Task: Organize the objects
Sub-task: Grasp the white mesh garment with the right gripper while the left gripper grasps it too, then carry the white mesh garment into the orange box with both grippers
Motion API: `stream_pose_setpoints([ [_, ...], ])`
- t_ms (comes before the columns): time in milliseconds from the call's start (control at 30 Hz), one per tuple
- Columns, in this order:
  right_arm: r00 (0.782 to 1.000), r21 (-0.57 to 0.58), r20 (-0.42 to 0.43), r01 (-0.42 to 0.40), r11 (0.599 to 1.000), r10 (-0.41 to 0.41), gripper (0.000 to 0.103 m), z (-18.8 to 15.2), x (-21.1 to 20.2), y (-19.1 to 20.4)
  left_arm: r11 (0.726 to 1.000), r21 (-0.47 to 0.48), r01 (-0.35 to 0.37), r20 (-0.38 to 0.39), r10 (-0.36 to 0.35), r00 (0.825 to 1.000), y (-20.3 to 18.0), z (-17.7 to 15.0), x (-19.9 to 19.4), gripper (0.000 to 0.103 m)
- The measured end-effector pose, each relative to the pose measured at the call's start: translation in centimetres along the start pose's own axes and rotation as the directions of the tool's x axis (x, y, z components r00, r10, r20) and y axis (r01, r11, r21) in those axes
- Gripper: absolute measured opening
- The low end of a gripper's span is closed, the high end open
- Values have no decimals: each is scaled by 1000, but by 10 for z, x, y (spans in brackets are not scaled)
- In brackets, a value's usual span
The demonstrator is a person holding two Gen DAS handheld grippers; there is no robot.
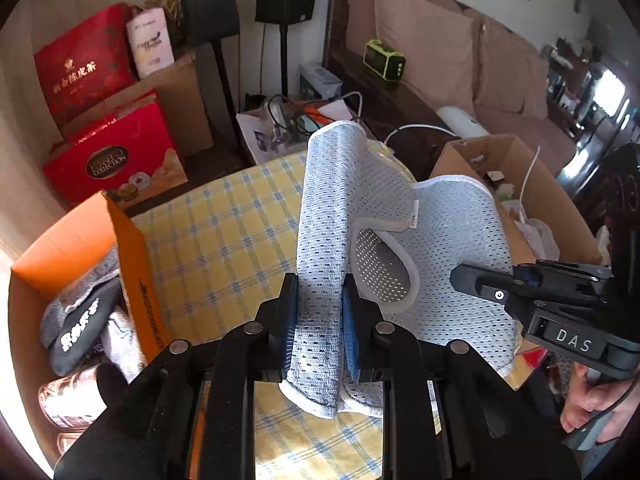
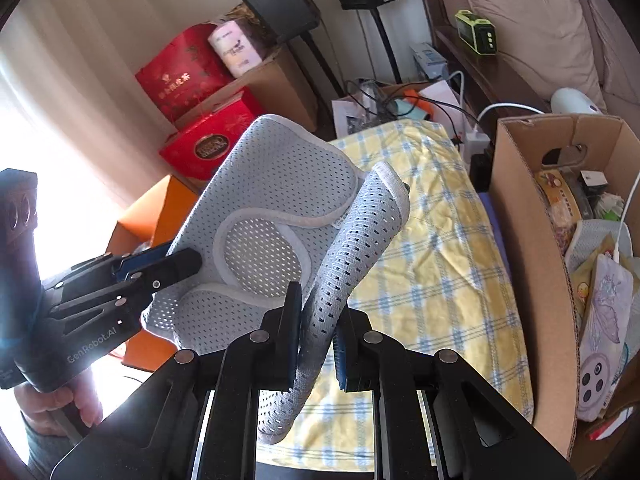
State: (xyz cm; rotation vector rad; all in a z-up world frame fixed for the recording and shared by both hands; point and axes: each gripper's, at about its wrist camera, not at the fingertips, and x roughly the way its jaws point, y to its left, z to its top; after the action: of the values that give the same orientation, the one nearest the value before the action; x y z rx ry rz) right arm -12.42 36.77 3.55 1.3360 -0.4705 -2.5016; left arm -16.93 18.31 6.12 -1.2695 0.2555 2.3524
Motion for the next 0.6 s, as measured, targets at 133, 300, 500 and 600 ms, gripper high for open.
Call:
stream_pose_setpoints([
  [133, 998, -25, -10, -60, 998, 59, 13, 8, 3, 36, 998, -11, -62, 28, 62, 998, 29, 3, -24, 18],
  [300, 990, -31, -22, -137, 990, 137, 14, 17, 16, 86, 988, -45, -149, 53, 151, 987, 72, -2, -50, 18],
  [500, 984, -63, -46, -178, 982, 175, 14, 26, 46, 153, 968, -89, -232, 28, 236, 971, 135, -13, -65, 18],
  [600, 976, -39, -79, -206, 978, 202, 14, 29, 68, 175, 960, -106, -261, 0, 262, 965, 165, -21, -64, 18],
])
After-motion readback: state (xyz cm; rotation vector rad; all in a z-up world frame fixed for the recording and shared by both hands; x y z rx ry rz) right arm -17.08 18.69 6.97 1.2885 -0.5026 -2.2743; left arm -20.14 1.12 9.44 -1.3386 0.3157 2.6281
